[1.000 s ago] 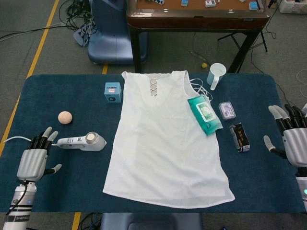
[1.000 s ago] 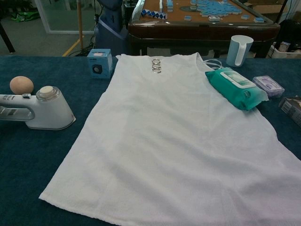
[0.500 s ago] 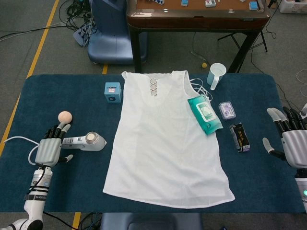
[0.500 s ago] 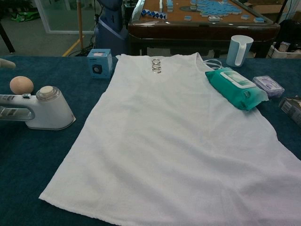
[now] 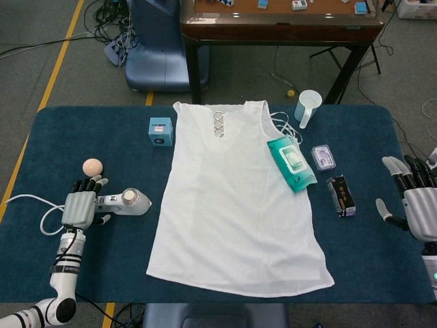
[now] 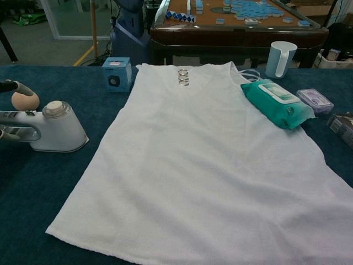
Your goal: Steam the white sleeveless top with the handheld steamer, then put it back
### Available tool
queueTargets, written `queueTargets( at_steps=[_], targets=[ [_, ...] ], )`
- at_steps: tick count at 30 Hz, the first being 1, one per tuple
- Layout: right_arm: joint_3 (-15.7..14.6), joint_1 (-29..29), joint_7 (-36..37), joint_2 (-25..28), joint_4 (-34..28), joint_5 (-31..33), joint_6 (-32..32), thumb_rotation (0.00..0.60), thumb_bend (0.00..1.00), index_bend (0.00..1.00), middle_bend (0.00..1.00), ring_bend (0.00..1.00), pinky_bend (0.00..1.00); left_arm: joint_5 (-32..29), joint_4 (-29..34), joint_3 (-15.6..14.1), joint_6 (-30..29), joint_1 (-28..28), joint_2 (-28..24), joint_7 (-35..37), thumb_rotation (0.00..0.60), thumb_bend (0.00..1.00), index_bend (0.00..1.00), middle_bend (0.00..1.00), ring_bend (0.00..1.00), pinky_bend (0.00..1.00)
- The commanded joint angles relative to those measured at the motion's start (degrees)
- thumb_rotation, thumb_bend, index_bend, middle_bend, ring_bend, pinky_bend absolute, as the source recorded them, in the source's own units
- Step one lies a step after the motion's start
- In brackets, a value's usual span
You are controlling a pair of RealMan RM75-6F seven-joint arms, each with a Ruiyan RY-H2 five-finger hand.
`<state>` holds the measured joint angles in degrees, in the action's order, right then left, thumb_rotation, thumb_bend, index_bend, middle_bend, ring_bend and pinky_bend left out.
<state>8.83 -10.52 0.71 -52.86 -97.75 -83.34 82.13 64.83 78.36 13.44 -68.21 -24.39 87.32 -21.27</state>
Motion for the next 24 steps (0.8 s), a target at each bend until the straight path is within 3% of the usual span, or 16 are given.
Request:
queueTargets(
  at_steps=[1, 13, 24],
  targets=[
    [-0.1, 0.0, 0.1, 0.0, 0.1, 0.1, -0.1, 0.600, 0.38, 0.00, 0.13, 0.02, 0.00, -0.5, -2.2, 0.3, -0.1, -0.8, 1.2, -0.1, 0.600, 0.05, 0.21, 0.17, 0.13, 0.09],
    [-0.2, 0.1, 0.7, 0.0, 0.5, 0.3, -0.3, 0.600, 0.38, 0.00, 0.13, 0.02, 0.00, -3.6, -8.8, 1.8, 1.4, -2.8, 4.4, 0.6, 0.600, 0.08, 0.30, 0.29, 0.20, 0.12],
    [-0.4, 0.2, 1.3, 0.0, 0.9, 0.8, -0.7, 0.600, 0.38, 0.00, 0.13, 0.02, 0.00, -2.9, -15.7, 2.2, 1.0, -4.2, 8.5, 3.7, 0.600, 0.12, 0.37, 0.38, 0.26, 0.17]
  ],
)
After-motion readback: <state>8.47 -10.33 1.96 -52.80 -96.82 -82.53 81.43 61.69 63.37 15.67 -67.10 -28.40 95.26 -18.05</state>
